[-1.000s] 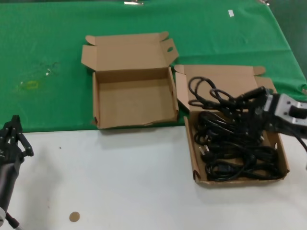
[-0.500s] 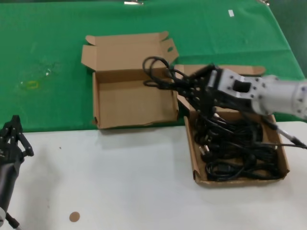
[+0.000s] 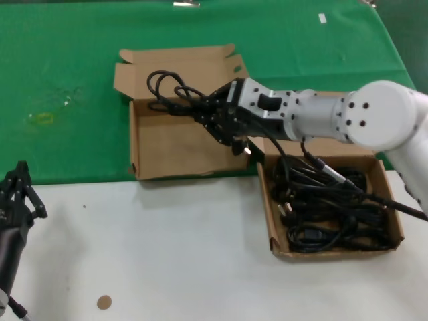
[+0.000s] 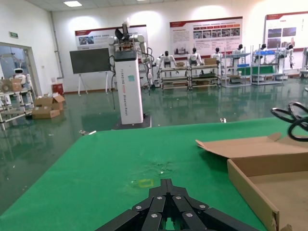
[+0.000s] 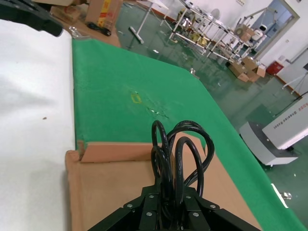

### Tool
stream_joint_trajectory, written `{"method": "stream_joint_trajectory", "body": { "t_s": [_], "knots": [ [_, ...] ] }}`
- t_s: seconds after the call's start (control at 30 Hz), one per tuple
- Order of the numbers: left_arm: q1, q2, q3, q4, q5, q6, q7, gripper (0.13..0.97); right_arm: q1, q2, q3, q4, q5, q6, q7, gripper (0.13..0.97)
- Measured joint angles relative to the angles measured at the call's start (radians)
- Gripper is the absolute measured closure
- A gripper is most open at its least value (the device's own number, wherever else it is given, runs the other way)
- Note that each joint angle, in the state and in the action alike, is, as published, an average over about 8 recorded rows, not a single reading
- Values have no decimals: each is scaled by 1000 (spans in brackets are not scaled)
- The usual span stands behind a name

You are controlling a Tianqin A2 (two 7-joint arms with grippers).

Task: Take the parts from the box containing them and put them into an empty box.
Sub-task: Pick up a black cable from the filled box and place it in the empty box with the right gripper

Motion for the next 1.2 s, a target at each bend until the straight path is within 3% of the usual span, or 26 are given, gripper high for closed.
{"method": "stream_joint_trajectory", "body": {
  "t_s": [0.53, 1.2],
  "knots": [
    [0, 0, 0, 0, 0, 0, 0, 953, 133, -138, 6, -387, 85, 68, -177, 902],
    [0, 0, 0, 0, 0, 0, 0, 953, 183, -209, 0, -540, 149, 98, -318, 897]
  ]
}}
